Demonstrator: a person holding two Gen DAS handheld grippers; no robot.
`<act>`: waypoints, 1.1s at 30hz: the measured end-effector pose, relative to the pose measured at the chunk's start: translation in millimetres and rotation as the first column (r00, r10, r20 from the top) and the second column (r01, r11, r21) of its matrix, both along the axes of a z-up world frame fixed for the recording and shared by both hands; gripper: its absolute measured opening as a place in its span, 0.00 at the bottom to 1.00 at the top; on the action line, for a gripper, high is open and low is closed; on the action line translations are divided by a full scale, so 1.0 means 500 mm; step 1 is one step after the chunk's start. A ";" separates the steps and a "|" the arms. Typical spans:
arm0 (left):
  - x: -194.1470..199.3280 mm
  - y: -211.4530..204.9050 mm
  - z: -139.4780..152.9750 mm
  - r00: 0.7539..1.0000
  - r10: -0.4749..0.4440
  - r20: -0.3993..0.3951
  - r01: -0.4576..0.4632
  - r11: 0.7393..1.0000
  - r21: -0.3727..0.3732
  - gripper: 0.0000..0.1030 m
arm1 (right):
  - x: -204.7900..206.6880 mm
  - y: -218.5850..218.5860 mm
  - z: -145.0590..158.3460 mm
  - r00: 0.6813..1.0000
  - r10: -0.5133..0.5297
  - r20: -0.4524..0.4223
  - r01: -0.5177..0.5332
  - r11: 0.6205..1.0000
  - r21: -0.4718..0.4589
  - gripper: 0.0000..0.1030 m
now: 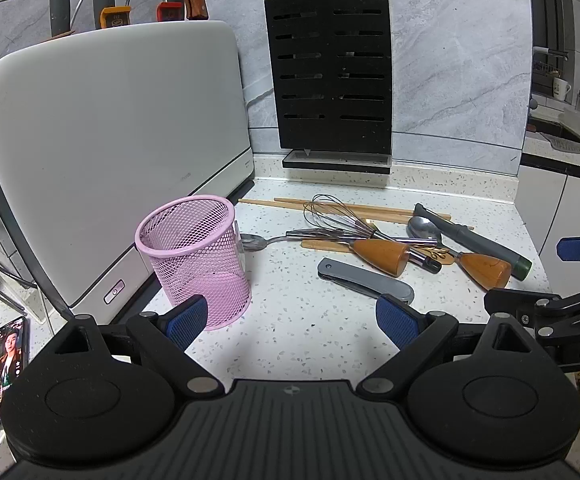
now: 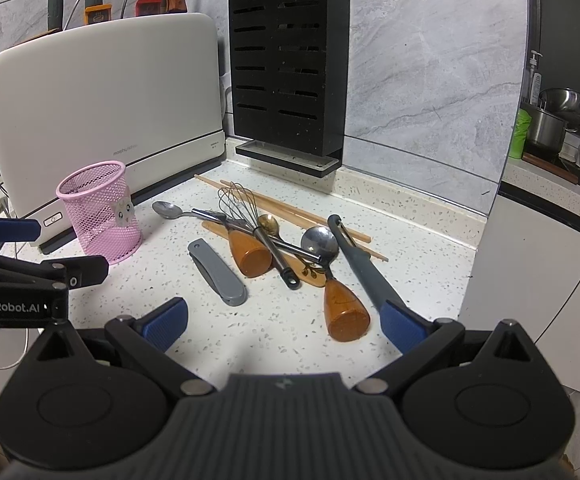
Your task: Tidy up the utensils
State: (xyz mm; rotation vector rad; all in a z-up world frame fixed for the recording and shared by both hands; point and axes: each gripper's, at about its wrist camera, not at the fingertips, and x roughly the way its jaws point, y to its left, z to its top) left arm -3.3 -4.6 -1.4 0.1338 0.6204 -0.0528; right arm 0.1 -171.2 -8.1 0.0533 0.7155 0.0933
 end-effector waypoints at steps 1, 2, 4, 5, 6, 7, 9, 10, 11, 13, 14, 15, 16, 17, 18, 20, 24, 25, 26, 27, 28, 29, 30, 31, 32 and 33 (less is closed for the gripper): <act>0.001 0.001 0.000 1.000 -0.001 0.000 0.001 1.000 0.000 1.00 | 0.000 0.000 0.000 1.000 0.000 0.000 0.000 1.000 -0.001 0.97; 0.001 0.000 0.000 1.000 -0.001 0.000 0.001 1.000 0.000 1.00 | 0.000 0.000 0.000 1.000 0.000 0.000 0.000 1.000 -0.001 0.97; 0.001 0.001 0.000 1.000 -0.001 -0.001 0.001 1.000 0.000 1.00 | 0.001 0.001 0.000 1.000 0.000 0.000 0.000 1.000 0.000 0.97; 0.001 0.000 0.000 1.000 -0.001 -0.001 0.001 1.000 0.000 1.00 | 0.001 0.001 0.000 1.000 0.000 0.000 0.000 1.000 0.000 0.97; 0.001 0.000 0.000 1.000 -0.001 -0.001 0.001 1.000 0.000 1.00 | 0.001 0.001 0.000 1.000 0.000 0.000 0.000 1.000 0.000 0.97; 0.001 0.001 0.000 1.000 -0.001 -0.001 0.001 1.000 0.000 1.00 | 0.001 0.001 0.000 1.000 0.000 0.000 0.000 1.000 -0.001 0.97; 0.001 0.001 0.000 1.000 -0.001 -0.001 0.001 1.000 0.000 1.00 | 0.001 0.001 0.000 1.000 0.000 -0.001 0.000 1.000 -0.001 0.97; 0.001 0.001 0.001 1.000 -0.001 -0.001 0.001 1.000 0.000 1.00 | 0.001 0.001 -0.001 1.000 0.000 0.000 0.000 1.000 0.000 0.97; 0.001 0.001 0.000 1.000 -0.001 -0.001 0.001 1.000 0.000 1.00 | 0.001 0.002 -0.001 1.000 0.000 0.000 0.000 1.000 -0.001 0.97; 0.001 0.001 0.001 1.000 -0.001 -0.001 0.001 1.000 0.001 1.00 | 0.001 0.002 -0.001 1.000 0.000 0.000 0.000 1.000 -0.001 0.97; 0.001 0.001 0.001 1.000 -0.001 -0.001 0.001 1.000 0.000 1.00 | 0.001 0.002 -0.001 1.000 0.000 0.000 0.000 1.000 -0.001 0.97; 0.001 0.001 0.001 1.000 -0.002 -0.001 0.002 1.000 -0.001 1.00 | 0.001 0.002 -0.001 1.000 0.000 -0.001 0.000 1.000 -0.001 0.97; 0.002 0.001 0.001 1.000 -0.001 -0.001 0.001 1.000 0.000 1.00 | 0.002 0.002 -0.001 1.000 0.000 -0.001 0.000 1.000 -0.001 0.97; 0.001 0.001 0.001 1.000 -0.001 -0.001 0.001 1.000 0.000 1.00 | 0.004 0.002 -0.001 1.000 0.000 -0.001 0.000 1.000 -0.001 0.97; 0.001 0.000 0.001 1.000 -0.002 -0.001 0.002 1.000 0.000 1.00 | 0.005 0.001 -0.001 1.000 -0.001 -0.001 0.001 1.000 -0.001 0.97; 0.001 0.000 0.000 1.000 -0.003 -0.002 0.003 1.000 -0.001 1.00 | 0.008 0.001 0.000 1.000 0.000 -0.001 0.000 1.000 -0.001 0.97; 0.004 -0.005 -0.005 1.000 -0.010 -0.013 0.010 1.000 -0.011 1.00 | 0.010 -0.001 -0.002 1.000 -0.002 -0.004 0.002 1.000 -0.009 0.97; 0.007 -0.006 -0.006 1.000 -0.015 -0.018 0.015 1.000 -0.015 1.00 | 0.011 -0.001 -0.005 1.000 -0.003 -0.003 0.003 1.000 -0.009 0.97; 0.009 -0.007 -0.008 0.999 -0.020 -0.025 0.019 1.000 -0.020 1.00 | 0.011 -0.002 -0.006 1.000 -0.003 -0.002 0.003 1.000 -0.009 0.97; 0.012 -0.008 -0.010 0.999 -0.025 -0.032 0.024 0.999 -0.026 1.00 | 0.015 -0.004 -0.008 1.000 -0.002 0.000 0.002 1.000 -0.007 0.97; 0.015 -0.009 -0.011 0.999 -0.031 -0.038 0.030 0.999 -0.032 1.00 | 0.018 -0.003 -0.009 1.000 0.003 0.003 -0.003 1.000 -0.006 0.97; 0.020 -0.010 -0.013 0.998 -0.039 -0.046 0.037 0.999 -0.039 1.00 | 0.022 -0.004 -0.011 1.000 0.007 0.006 -0.007 1.000 -0.007 0.97; 0.025 -0.012 -0.014 0.998 -0.045 -0.054 0.043 0.998 -0.044 0.98 | 0.028 -0.005 -0.012 1.000 0.014 0.008 -0.014 1.000 -0.010 0.97; 0.030 -0.012 -0.014 0.997 -0.047 -0.060 0.045 0.998 -0.047 0.93 | 0.035 -0.006 -0.021 1.000 0.030 0.007 -0.030 0.999 -0.011 0.96; 0.037 -0.013 -0.015 0.997 -0.048 -0.067 0.045 0.998 -0.051 0.90 | 0.040 -0.007 -0.021 0.999 0.046 0.007 -0.046 0.999 -0.011 0.95; 0.045 -0.016 -0.016 0.996 -0.047 -0.079 0.042 0.997 -0.057 0.87 | 0.046 -0.007 -0.021 0.998 0.060 0.006 -0.060 0.998 -0.012 0.92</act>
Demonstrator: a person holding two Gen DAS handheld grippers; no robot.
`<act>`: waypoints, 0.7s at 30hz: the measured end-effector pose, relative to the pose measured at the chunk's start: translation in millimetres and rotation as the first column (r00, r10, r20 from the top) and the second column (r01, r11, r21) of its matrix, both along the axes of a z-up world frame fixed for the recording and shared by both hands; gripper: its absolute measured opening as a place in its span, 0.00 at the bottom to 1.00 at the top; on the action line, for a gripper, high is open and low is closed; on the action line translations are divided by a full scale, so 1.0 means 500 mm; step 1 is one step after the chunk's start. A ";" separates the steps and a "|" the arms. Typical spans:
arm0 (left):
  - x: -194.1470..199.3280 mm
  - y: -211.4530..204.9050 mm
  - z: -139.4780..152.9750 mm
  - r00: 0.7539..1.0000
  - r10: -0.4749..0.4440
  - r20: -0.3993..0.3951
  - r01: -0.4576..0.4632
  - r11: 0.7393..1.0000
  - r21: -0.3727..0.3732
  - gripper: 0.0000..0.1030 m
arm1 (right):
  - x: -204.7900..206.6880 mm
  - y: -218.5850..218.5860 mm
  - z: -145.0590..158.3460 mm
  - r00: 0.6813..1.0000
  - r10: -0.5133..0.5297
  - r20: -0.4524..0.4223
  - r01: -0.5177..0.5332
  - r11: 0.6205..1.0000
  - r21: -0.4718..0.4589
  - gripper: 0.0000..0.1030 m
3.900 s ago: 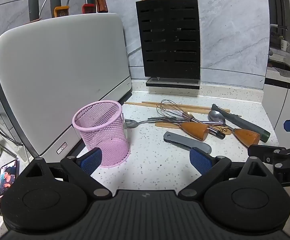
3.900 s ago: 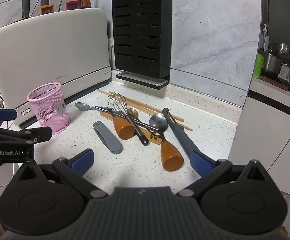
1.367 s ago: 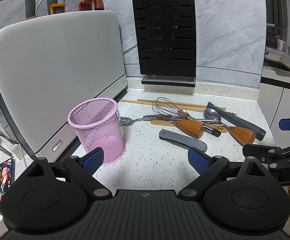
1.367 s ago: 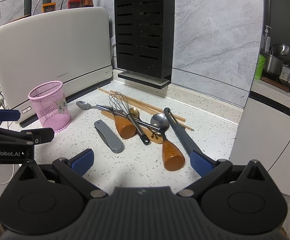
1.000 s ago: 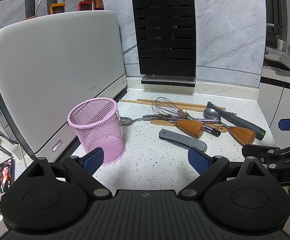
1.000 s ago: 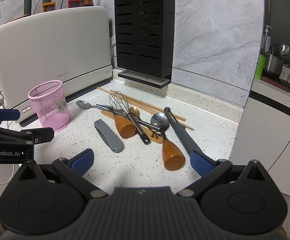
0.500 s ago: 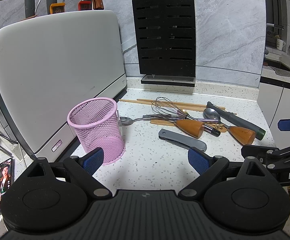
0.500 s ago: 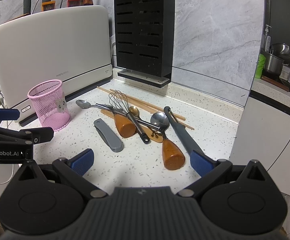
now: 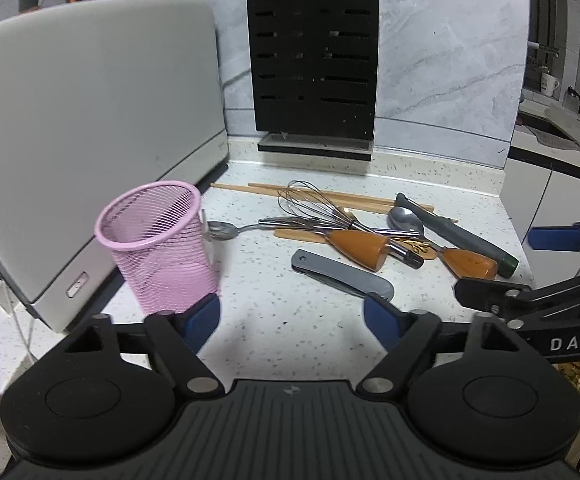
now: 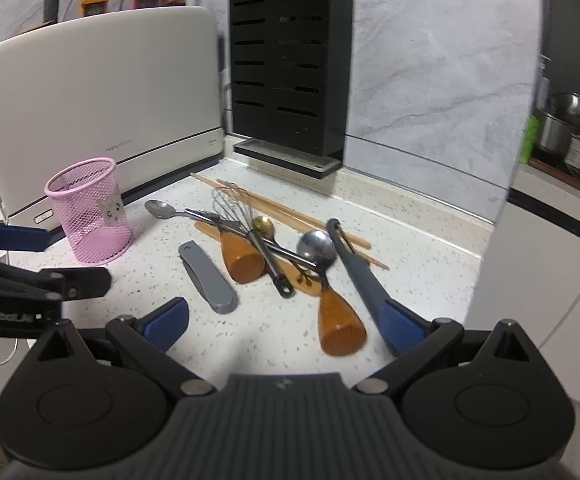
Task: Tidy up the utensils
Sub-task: 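Close the left tool on the pink mesh cup while the right tool moves to the utensils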
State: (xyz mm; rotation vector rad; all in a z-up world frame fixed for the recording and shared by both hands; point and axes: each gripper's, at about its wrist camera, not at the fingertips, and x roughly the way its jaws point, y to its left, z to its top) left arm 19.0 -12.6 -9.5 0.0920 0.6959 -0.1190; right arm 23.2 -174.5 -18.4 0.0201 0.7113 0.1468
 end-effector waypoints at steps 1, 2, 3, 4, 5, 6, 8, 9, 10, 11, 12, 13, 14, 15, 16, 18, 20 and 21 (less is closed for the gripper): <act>0.006 0.001 -0.001 1.000 0.000 -0.010 0.000 1.000 -0.007 0.85 | 0.009 0.000 0.000 1.000 0.015 -0.005 -0.015 1.000 0.001 0.86; 0.013 0.001 -0.002 1.000 0.000 -0.022 -0.001 1.000 -0.017 0.83 | 0.015 0.000 -0.001 1.000 0.024 -0.013 -0.024 1.000 0.001 0.81; 0.018 0.001 -0.003 1.000 0.000 -0.031 0.000 1.000 -0.023 0.76 | 0.024 0.003 -0.001 0.999 0.033 -0.022 -0.033 0.999 0.000 0.80; 0.023 0.002 -0.003 0.999 0.002 -0.039 -0.004 1.000 -0.030 0.70 | 0.032 0.006 -0.001 0.999 0.045 -0.027 -0.045 0.999 -0.002 0.77; 0.026 0.004 -0.001 0.999 0.009 -0.043 -0.010 0.999 -0.038 0.68 | 0.038 0.007 -0.001 0.998 0.060 -0.031 -0.060 0.998 -0.004 0.75; 0.027 0.007 0.003 0.999 0.016 -0.037 -0.018 0.999 -0.047 0.65 | 0.046 0.011 -0.001 0.997 0.072 -0.033 -0.073 0.997 -0.006 0.73; 0.027 0.012 0.015 0.999 0.034 -0.016 -0.034 0.998 -0.048 0.65 | 0.061 0.017 0.002 0.994 0.098 -0.041 -0.098 0.995 -0.011 0.69; 0.026 0.015 0.023 0.999 0.042 -0.002 -0.042 0.998 -0.042 0.65 | 0.069 0.020 0.003 0.994 0.105 -0.041 -0.106 0.994 -0.015 0.69; 0.022 0.018 0.032 0.999 0.049 0.017 -0.048 0.998 -0.034 0.70 | 0.076 0.024 0.003 0.993 0.108 -0.040 -0.108 0.994 -0.020 0.69; 0.020 0.021 0.042 0.998 0.058 0.031 -0.057 0.998 -0.025 0.74 | 0.082 0.026 0.003 0.993 0.110 -0.040 -0.111 0.994 -0.022 0.69; 0.019 0.023 0.051 0.997 0.064 0.040 -0.063 0.998 -0.017 0.82 | 0.088 0.027 0.003 0.993 0.114 -0.042 -0.114 0.993 -0.019 0.69; 0.017 0.027 0.061 0.997 0.065 0.051 -0.065 0.998 -0.011 0.86 | 0.095 0.028 0.003 0.992 0.117 -0.047 -0.118 0.993 -0.010 0.70; 0.015 0.031 0.072 0.996 0.062 0.064 -0.062 0.998 -0.005 0.87 | 0.101 0.028 0.003 0.992 0.117 -0.052 -0.117 0.993 0.001 0.73; 0.013 0.035 0.083 0.995 0.061 0.075 -0.062 0.998 0.005 0.88 | 0.108 0.029 0.002 0.992 0.116 -0.057 -0.116 0.993 0.014 0.75; 0.015 0.038 0.092 0.994 0.064 0.085 -0.066 0.998 0.015 0.91 | 0.113 0.029 0.002 0.991 0.116 -0.061 -0.114 0.993 0.026 0.79; 0.015 0.047 0.108 0.991 0.078 0.112 -0.083 0.996 0.041 0.96 | 0.121 0.031 0.001 0.991 0.113 -0.066 -0.111 0.993 0.040 0.82; 0.022 0.056 0.112 0.988 0.094 0.125 -0.103 0.992 0.066 0.96 | 0.130 0.036 0.000 0.991 0.116 -0.068 -0.113 0.993 0.044 0.86; 0.026 0.062 0.111 0.986 0.106 0.131 -0.117 0.990 0.078 0.96 | 0.133 0.039 -0.002 0.990 0.121 -0.069 -0.118 0.992 0.043 0.86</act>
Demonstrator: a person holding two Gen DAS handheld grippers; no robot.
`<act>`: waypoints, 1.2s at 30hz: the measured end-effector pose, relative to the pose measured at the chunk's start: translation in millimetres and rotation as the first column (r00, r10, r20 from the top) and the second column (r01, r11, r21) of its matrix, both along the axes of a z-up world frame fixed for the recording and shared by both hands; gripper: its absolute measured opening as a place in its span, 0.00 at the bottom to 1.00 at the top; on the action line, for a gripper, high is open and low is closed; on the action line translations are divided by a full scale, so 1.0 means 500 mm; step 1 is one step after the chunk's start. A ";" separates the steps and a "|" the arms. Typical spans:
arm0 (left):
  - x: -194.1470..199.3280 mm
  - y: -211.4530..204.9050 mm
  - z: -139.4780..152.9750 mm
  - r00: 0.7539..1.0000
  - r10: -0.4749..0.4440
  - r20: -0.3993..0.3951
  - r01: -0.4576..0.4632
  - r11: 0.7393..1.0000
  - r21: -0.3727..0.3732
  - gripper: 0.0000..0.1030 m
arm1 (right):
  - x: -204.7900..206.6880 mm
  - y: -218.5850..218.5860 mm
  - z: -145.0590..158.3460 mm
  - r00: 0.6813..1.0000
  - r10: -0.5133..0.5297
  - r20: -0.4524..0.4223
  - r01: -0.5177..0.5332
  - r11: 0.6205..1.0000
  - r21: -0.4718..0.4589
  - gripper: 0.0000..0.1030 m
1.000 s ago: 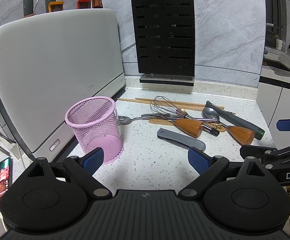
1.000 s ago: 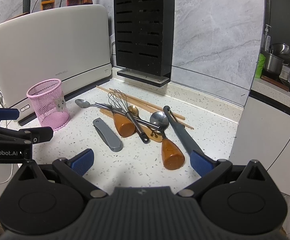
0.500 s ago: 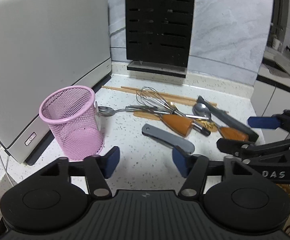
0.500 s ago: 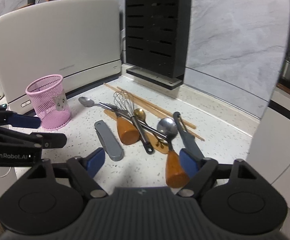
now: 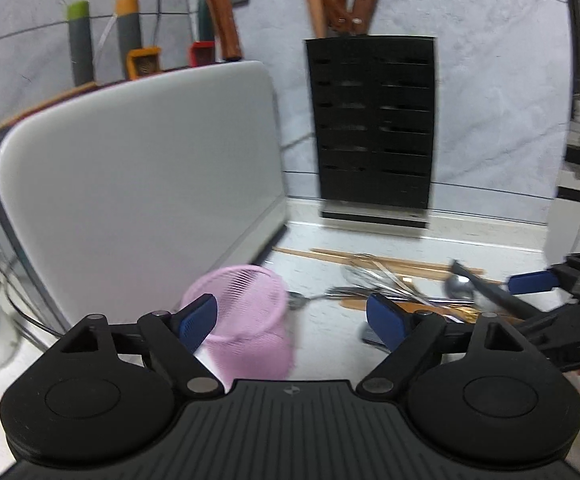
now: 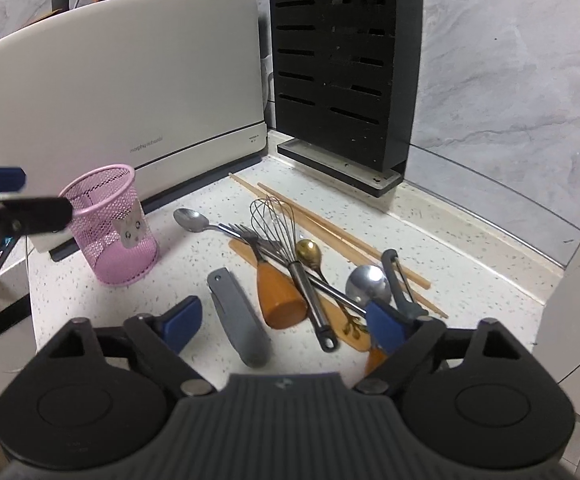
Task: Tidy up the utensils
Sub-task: 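Close the left tool on the pink mesh cup while the right tool moves to the utensils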
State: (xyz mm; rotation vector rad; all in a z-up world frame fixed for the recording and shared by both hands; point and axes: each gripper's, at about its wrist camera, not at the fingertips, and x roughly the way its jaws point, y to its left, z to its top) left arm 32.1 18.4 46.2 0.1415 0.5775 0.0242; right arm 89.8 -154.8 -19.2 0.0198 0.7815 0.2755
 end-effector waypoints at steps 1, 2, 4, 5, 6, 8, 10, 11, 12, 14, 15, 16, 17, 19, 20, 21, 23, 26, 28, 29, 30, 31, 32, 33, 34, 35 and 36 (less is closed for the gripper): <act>0.006 0.006 -0.003 1.000 0.017 0.000 -0.017 1.000 0.017 0.96 | 0.004 0.004 -0.001 1.000 0.005 -0.001 -0.005 1.000 -0.003 0.87; 0.014 0.010 -0.008 0.999 0.036 -0.004 -0.035 0.999 0.033 0.96 | 0.007 0.007 -0.003 1.000 0.009 -0.001 -0.009 1.000 -0.006 0.88; 0.027 0.019 -0.021 0.998 0.063 -0.008 -0.063 0.997 0.052 0.96 | 0.015 0.013 -0.006 1.000 0.015 -0.001 -0.015 1.000 -0.011 0.88; 0.034 0.025 -0.028 0.997 0.078 -0.012 -0.077 0.996 0.055 0.96 | 0.019 0.016 -0.008 1.000 0.019 -0.001 -0.019 1.000 -0.014 0.88; 0.039 0.030 -0.035 0.996 0.085 -0.014 -0.084 0.995 0.052 0.96 | 0.023 0.020 -0.010 1.000 0.022 -0.001 -0.022 1.000 -0.017 0.88; 0.047 0.040 -0.046 0.996 0.086 -0.026 -0.085 0.996 0.037 0.96 | 0.031 0.026 -0.014 1.000 0.031 -0.002 -0.031 0.999 -0.023 0.88; 0.052 0.047 -0.055 0.996 0.081 -0.036 -0.081 0.996 0.024 0.96 | 0.040 0.032 -0.020 0.999 0.039 -0.005 -0.039 0.999 -0.034 0.88; 0.056 0.049 -0.059 0.996 0.079 -0.040 -0.078 0.997 0.021 0.96 | 0.045 0.036 -0.022 0.999 0.042 -0.006 -0.042 0.998 -0.041 0.87; 0.058 0.050 -0.063 0.996 0.079 -0.044 -0.079 0.997 0.020 0.96 | 0.049 0.040 -0.025 0.999 0.045 -0.006 -0.046 0.998 -0.048 0.87; 0.066 0.055 -0.070 0.995 0.082 -0.054 -0.081 0.997 0.016 0.96 | 0.056 0.046 -0.028 0.999 0.052 -0.005 -0.052 0.997 -0.056 0.87; 0.070 0.059 -0.074 0.995 0.085 -0.060 -0.084 0.996 0.011 0.96 | 0.060 0.050 -0.029 0.998 0.056 -0.004 -0.056 0.997 -0.060 0.87; 0.074 0.063 -0.078 0.994 0.090 -0.066 -0.090 0.996 0.005 0.96 | 0.063 0.053 -0.030 0.998 0.061 -0.002 -0.061 0.996 -0.064 0.86; 0.078 0.067 -0.084 0.993 0.097 -0.070 -0.097 0.995 0.000 0.96 | 0.067 0.056 -0.031 0.998 0.067 -0.001 -0.067 0.995 -0.070 0.84; 0.086 0.077 -0.091 0.991 0.107 -0.076 -0.109 0.994 -0.016 0.97 | 0.074 0.063 -0.033 0.997 0.077 -0.001 -0.077 0.994 -0.082 0.79; 0.089 0.082 -0.094 0.991 0.103 -0.080 -0.106 0.994 -0.033 0.97 | 0.078 0.064 -0.034 0.997 0.080 -0.003 -0.080 0.993 -0.086 0.77; 0.093 0.085 -0.097 0.991 0.102 -0.086 -0.106 0.993 -0.046 0.97 | 0.083 0.066 -0.035 0.997 0.082 -0.005 -0.082 0.993 -0.088 0.77; 0.098 0.086 -0.101 0.991 0.097 -0.091 -0.102 0.994 -0.050 0.97 | 0.092 0.068 -0.039 0.996 0.086 -0.012 -0.087 0.992 -0.090 0.72; 0.100 0.081 -0.102 0.992 0.090 -0.089 -0.094 0.995 -0.040 0.97 | 0.107 0.072 -0.046 0.996 0.090 -0.021 -0.092 0.991 -0.093 0.65; 0.102 0.078 -0.103 0.992 0.087 -0.086 -0.090 0.995 -0.040 0.97 | 0.116 0.077 -0.049 0.995 0.094 -0.022 -0.095 0.990 -0.101 0.60; 0.103 0.077 -0.104 0.993 0.084 -0.084 -0.088 0.995 -0.039 0.97 | 0.122 0.081 -0.050 0.995 0.096 -0.023 -0.098 0.990 -0.106 0.56; 0.106 0.075 -0.105 0.993 0.080 -0.083 -0.084 0.996 -0.035 0.97 | 0.127 0.084 -0.051 0.995 0.100 -0.024 -0.102 0.989 -0.110 0.55; 0.109 0.072 -0.106 0.994 0.078 -0.082 -0.081 0.996 -0.032 0.97 | 0.131 0.088 -0.052 0.994 0.105 -0.024 -0.107 0.988 -0.111 0.54; 0.112 0.070 -0.108 0.994 0.075 -0.084 -0.078 0.997 -0.028 0.97 | 0.135 0.092 -0.053 0.994 0.110 -0.026 -0.112 0.987 -0.112 0.51; 0.117 0.068 -0.110 0.993 0.070 -0.092 -0.072 0.997 -0.024 0.97 | 0.140 0.095 -0.053 0.993 0.114 -0.027 -0.116 0.987 -0.112 0.50; 0.120 0.065 -0.114 0.993 0.067 -0.102 -0.069 0.997 -0.019 0.97 | 0.143 0.097 -0.054 0.993 0.117 -0.029 -0.119 0.987 -0.112 0.48; 0.124 0.063 -0.118 0.991 0.066 -0.115 -0.068 0.998 -0.015 0.97 | 0.147 0.100 -0.056 0.992 0.118 -0.033 -0.121 0.986 -0.111 0.46; 0.127 0.063 -0.122 0.991 0.066 -0.119 -0.068 0.998 -0.013 0.97 | 0.150 0.102 -0.058 0.992 0.117 -0.036 -0.121 0.986 -0.111 0.46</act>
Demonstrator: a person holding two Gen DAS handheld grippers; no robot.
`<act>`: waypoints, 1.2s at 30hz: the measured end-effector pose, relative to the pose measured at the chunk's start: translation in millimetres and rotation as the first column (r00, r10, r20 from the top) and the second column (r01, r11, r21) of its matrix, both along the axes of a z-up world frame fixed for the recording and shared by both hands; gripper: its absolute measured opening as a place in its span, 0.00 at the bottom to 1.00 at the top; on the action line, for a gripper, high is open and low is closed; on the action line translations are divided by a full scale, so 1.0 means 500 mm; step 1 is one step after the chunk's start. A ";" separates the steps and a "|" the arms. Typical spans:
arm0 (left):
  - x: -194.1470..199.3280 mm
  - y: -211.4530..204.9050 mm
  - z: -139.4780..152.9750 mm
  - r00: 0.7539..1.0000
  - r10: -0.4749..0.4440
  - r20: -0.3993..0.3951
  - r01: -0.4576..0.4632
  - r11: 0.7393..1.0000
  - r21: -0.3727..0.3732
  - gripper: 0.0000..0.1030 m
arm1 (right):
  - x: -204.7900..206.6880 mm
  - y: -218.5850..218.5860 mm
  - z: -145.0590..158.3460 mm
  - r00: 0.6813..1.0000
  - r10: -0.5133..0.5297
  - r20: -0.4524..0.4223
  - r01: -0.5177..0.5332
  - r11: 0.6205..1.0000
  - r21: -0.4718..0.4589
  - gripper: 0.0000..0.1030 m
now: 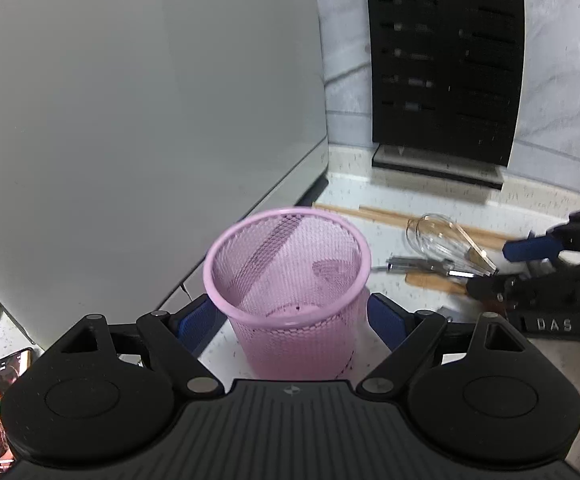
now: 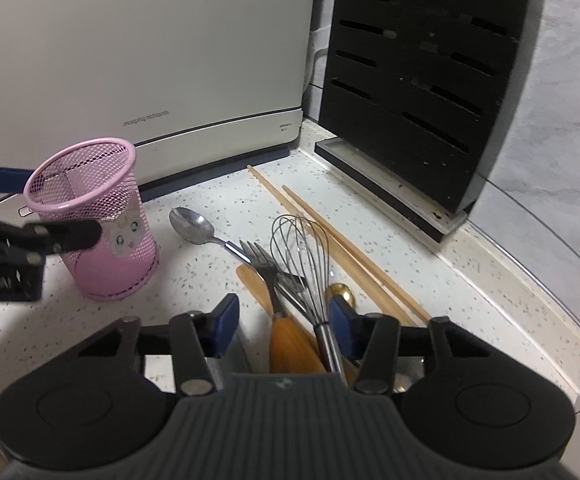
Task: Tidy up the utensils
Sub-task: 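Close the left tool on the pink mesh cup while the right tool moves to the utensils, then close the right tool on the wooden-handled fork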
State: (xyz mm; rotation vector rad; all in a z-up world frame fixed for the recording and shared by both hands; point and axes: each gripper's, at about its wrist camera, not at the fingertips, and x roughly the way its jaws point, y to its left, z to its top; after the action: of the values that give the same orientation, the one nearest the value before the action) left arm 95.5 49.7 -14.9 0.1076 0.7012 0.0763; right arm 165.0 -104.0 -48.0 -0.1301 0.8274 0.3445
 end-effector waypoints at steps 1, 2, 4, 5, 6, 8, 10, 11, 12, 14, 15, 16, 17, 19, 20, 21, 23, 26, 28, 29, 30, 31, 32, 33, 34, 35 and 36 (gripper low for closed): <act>-0.001 0.000 -0.003 1.000 -0.001 0.003 0.001 1.000 -0.004 0.97 | 0.002 0.001 -0.002 1.000 -0.001 -0.003 0.001 1.000 0.000 0.46; 0.001 0.001 -0.004 1.000 0.001 0.007 -0.001 1.000 -0.012 0.97 | 0.004 0.004 -0.005 1.000 0.001 -0.007 -0.001 1.000 -0.003 0.45; 0.001 0.004 -0.004 0.999 0.010 0.031 -0.009 0.999 -0.040 0.97 | 0.004 0.007 -0.010 1.000 0.008 -0.009 -0.008 1.000 -0.008 0.45; 0.003 0.005 -0.004 0.999 0.015 0.039 -0.013 0.999 -0.049 0.97 | 0.004 0.008 -0.011 1.000 0.012 -0.008 -0.012 1.000 -0.013 0.45; 0.004 0.006 -0.005 0.999 0.019 0.046 -0.016 0.998 -0.057 0.97 | 0.003 0.010 -0.013 1.000 0.017 -0.005 -0.017 1.000 -0.020 0.45; 0.007 0.009 -0.004 0.998 0.025 0.055 -0.021 0.997 -0.072 0.97 | 0.003 0.011 -0.016 1.000 0.023 0.005 -0.023 0.999 -0.027 0.45; 0.009 0.012 -0.004 0.997 0.031 0.067 -0.025 0.996 -0.091 0.96 | 0.003 0.011 -0.017 1.000 0.029 0.013 -0.028 0.999 -0.027 0.45; 0.009 0.012 -0.004 0.997 0.029 0.072 -0.022 0.995 -0.099 0.94 | 0.004 0.010 -0.018 0.999 0.030 0.014 -0.030 0.999 -0.029 0.45; 0.009 0.012 -0.003 0.997 0.028 0.075 -0.020 0.994 -0.105 0.93 | 0.004 0.010 -0.018 0.999 0.031 0.015 -0.031 0.999 -0.030 0.45; 0.008 0.012 -0.004 0.997 0.028 0.077 -0.020 0.994 -0.110 0.92 | 0.003 0.010 -0.021 0.999 0.040 0.015 -0.040 0.999 -0.037 0.45; 0.007 0.012 -0.003 0.997 0.024 0.076 -0.015 0.994 -0.110 0.92 | 0.002 0.010 -0.022 0.999 0.044 0.016 -0.043 0.998 -0.041 0.45; 0.005 0.011 -0.002 0.997 0.017 0.075 -0.008 0.994 -0.111 0.91 | 0.000 0.010 -0.023 0.999 0.050 0.017 -0.049 0.998 -0.048 0.43; 0.001 0.009 -0.001 0.997 0.006 0.074 0.002 0.994 -0.112 0.91 | -0.002 0.010 -0.023 0.998 0.056 0.018 -0.055 0.997 -0.053 0.40; -0.008 0.008 0.000 0.997 -0.018 0.072 0.026 0.993 -0.115 0.83 | -0.004 0.011 -0.023 0.998 0.066 0.020 -0.064 0.996 -0.057 0.37; -0.013 0.006 0.001 0.997 -0.026 0.070 0.034 0.993 -0.113 0.83 | -0.004 0.012 -0.023 0.997 0.072 0.019 -0.071 0.996 -0.055 0.33; -0.017 0.006 0.002 0.997 -0.040 0.064 0.047 0.991 -0.123 0.81 | -0.003 0.013 -0.023 0.997 0.076 0.019 -0.075 0.996 -0.053 0.32; -0.024 0.001 0.003 0.997 -0.052 0.062 0.059 0.991 -0.121 0.76 | 0.000 0.019 -0.023 0.996 0.085 0.021 -0.083 0.995 -0.050 0.31; -0.027 -0.002 0.003 0.996 -0.070 0.058 0.077 0.990 -0.122 0.67 | 0.010 0.030 -0.028 0.996 0.092 0.012 -0.091 0.994 -0.053 0.26; -0.026 0.001 0.002 0.995 -0.081 0.055 0.088 0.988 -0.130 0.66 | 0.019 0.035 -0.032 0.996 0.093 0.002 -0.092 0.994 -0.059 0.22; -0.026 0.002 0.001 0.995 -0.077 0.056 0.084 0.988 -0.131 0.67 | 0.025 0.036 -0.034 0.996 0.088 -0.001 -0.087 0.994 -0.061 0.22; -0.028 0.004 0.001 0.996 -0.070 0.062 0.078 0.988 -0.131 0.77 | 0.029 0.037 -0.036 0.996 0.084 -0.006 -0.084 0.995 -0.062 0.22; -0.027 0.006 0.000 0.996 -0.056 0.070 0.064 0.990 -0.124 0.91 | 0.034 0.037 -0.039 0.997 0.083 -0.010 -0.083 0.995 -0.063 0.21; -0.029 0.006 -0.001 0.996 -0.037 0.084 0.046 0.993 -0.108 0.96 | 0.038 0.038 -0.041 0.997 0.081 -0.016 -0.082 0.995 -0.064 0.20; -0.028 0.005 -0.002 0.995 -0.026 0.100 0.035 0.995 -0.090 0.99 | 0.042 0.039 -0.044 0.997 0.079 -0.021 -0.080 0.995 -0.066 0.20; -0.025 0.004 -0.002 0.994 -0.028 0.101 0.037 0.996 -0.081 0.99 | 0.044 0.038 -0.046 0.997 0.078 -0.023 -0.079 0.995 -0.067 0.20; -0.022 0.002 -0.004 0.994 -0.034 0.101 0.042 0.996 -0.078 0.99 | 0.047 0.039 -0.048 0.997 0.078 -0.026 -0.080 0.994 -0.069 0.20; -0.017 0.000 -0.006 0.994 -0.039 0.098 0.047 0.996 -0.079 0.99 | 0.049 0.040 -0.050 0.996 0.079 -0.029 -0.081 0.994 -0.069 0.20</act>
State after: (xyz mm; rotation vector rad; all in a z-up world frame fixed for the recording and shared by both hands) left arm 86.9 49.7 -17.9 0.0412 0.6043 0.0114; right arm 189.6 -84.2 -73.1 -0.2247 0.8624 0.3937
